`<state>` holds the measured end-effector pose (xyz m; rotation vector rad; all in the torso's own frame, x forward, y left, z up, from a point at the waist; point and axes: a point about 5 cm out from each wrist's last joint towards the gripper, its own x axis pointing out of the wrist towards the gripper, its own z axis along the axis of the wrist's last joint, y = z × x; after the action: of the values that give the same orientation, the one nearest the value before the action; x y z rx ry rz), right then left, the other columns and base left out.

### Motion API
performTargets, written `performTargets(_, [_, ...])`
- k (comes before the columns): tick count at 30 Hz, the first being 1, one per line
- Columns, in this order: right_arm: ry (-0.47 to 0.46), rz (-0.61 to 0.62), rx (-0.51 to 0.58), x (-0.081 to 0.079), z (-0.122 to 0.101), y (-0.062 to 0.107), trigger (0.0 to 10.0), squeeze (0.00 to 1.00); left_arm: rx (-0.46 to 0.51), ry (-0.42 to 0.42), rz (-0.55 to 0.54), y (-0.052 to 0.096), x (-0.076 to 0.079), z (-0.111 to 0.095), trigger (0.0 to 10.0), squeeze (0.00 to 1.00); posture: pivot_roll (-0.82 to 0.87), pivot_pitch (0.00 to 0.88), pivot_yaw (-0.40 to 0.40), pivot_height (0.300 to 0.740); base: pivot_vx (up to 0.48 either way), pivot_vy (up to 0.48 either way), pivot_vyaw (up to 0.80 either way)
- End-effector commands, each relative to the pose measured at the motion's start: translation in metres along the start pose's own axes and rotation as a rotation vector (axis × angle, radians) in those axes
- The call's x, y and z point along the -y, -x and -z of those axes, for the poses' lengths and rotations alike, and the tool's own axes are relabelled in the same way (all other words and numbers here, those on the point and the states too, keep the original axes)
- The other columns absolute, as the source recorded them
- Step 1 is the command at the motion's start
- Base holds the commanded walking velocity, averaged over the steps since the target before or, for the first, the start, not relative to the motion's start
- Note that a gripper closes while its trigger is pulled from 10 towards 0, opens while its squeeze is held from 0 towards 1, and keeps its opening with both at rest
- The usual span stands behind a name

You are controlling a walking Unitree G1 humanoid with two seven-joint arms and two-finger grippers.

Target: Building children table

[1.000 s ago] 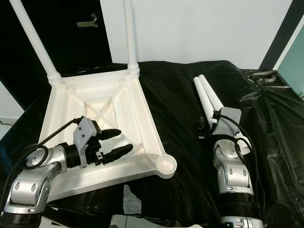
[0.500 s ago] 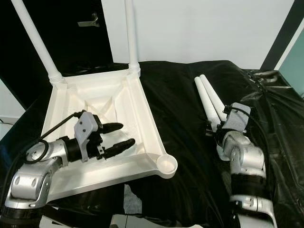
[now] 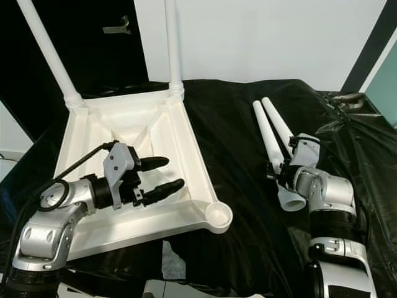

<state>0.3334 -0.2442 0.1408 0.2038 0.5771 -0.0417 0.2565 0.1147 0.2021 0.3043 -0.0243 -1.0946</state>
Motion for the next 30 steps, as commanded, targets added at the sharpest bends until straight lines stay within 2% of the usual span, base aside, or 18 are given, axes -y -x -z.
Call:
performTargets(1, [-0.024,-0.022,-0.049,-0.001,0.007,-0.002,10.0,0.00,-0.006,-0.008,-0.134,-0.001,-0.006,-0.002,10.0,0.00,0.07,0.000,-0.024,0.740,0.000,0.000,0.00])
performTargets(3, [-0.053,-0.053,-0.125,0.000,0.007,-0.003,10.0,0.00,0.003,-0.013,-0.136,-0.003,-0.008,-0.005,10.0,0.00,0.06,0.000,-0.023,0.740,0.000,0.000,0.00])
performTargets(4, [-0.053,-0.053,-0.125,0.000,0.007,-0.003,10.0,0.00,0.003,-0.013,-0.136,-0.003,-0.008,-0.005,10.0,0.00,0.06,0.000,-0.023,0.740,0.000,0.000,0.00])
performTargets(5, [-0.066,-0.066,-0.181,0.003,0.005,-0.003,10.0,0.00,0.012,-0.022,-0.135,-0.005,-0.009,-0.008,10.0,0.00,0.06,0.000,-0.025,0.740,0.000,0.000,0.00])
performTargets(8, [-0.088,-0.080,-0.213,0.004,0.004,-0.003,10.0,0.00,0.016,-0.023,-0.135,-0.007,-0.009,-0.008,10.0,0.00,0.06,0.000,-0.024,0.740,0.000,0.000,0.00])
performTargets(14, [-0.038,-0.086,-0.310,0.011,0.001,0.000,10.0,0.00,0.021,-0.027,-0.144,-0.007,-0.012,-0.010,10.0,0.00,0.05,0.000,-0.023,0.740,0.000,0.000,0.00])
performTargets(15, [-0.033,-0.090,-0.332,0.012,0.001,0.001,5.7,0.00,0.022,-0.028,-0.146,-0.007,-0.013,-0.010,10.0,0.00,0.05,0.000,-0.023,0.740,0.000,0.000,0.00])
performTargets(17, [-0.035,-0.093,-0.352,0.013,0.000,0.002,5.7,0.00,0.022,-0.028,-0.148,-0.007,-0.014,-0.010,10.0,0.00,0.04,0.000,-0.022,0.740,0.000,0.000,0.00])
performTargets(18, [-0.016,-0.099,-0.362,0.013,-0.002,0.002,0.0,0.00,0.021,-0.028,-0.150,-0.007,-0.015,-0.010,10.0,0.00,0.04,0.000,-0.024,0.740,0.000,0.000,0.00])
performTargets(19, [0.021,-0.099,-0.357,0.014,-0.007,0.002,0.0,0.00,0.022,-0.029,-0.151,-0.007,-0.015,-0.010,10.0,0.00,0.04,0.000,-0.026,0.740,0.000,0.000,0.00])
performTargets(22, [0.051,-0.113,-0.346,0.012,-0.014,0.002,0.0,0.00,0.022,-0.030,-0.156,-0.008,-0.016,-0.011,10.0,0.00,0.04,0.000,-0.028,0.740,0.000,0.000,0.00])
performTargets(23, [0.109,-0.163,-0.274,0.006,-0.029,0.001,0.0,0.00,0.025,-0.034,-0.165,-0.008,-0.018,-0.011,10.0,0.00,0.04,0.000,-0.031,0.740,0.000,0.000,0.00])
performTargets(28, [0.124,-0.194,-0.231,0.001,-0.037,0.001,0.0,0.00,0.025,-0.029,-0.173,-0.008,-0.019,-0.011,10.0,0.00,0.04,0.000,-0.031,0.740,0.000,0.000,0.00])
performTargets(30, [0.135,-0.275,-0.146,-0.012,-0.052,0.003,0.0,0.00,0.020,-0.014,-0.192,-0.008,-0.019,-0.011,10.0,0.00,0.05,0.000,-0.032,0.740,0.000,0.000,0.00])
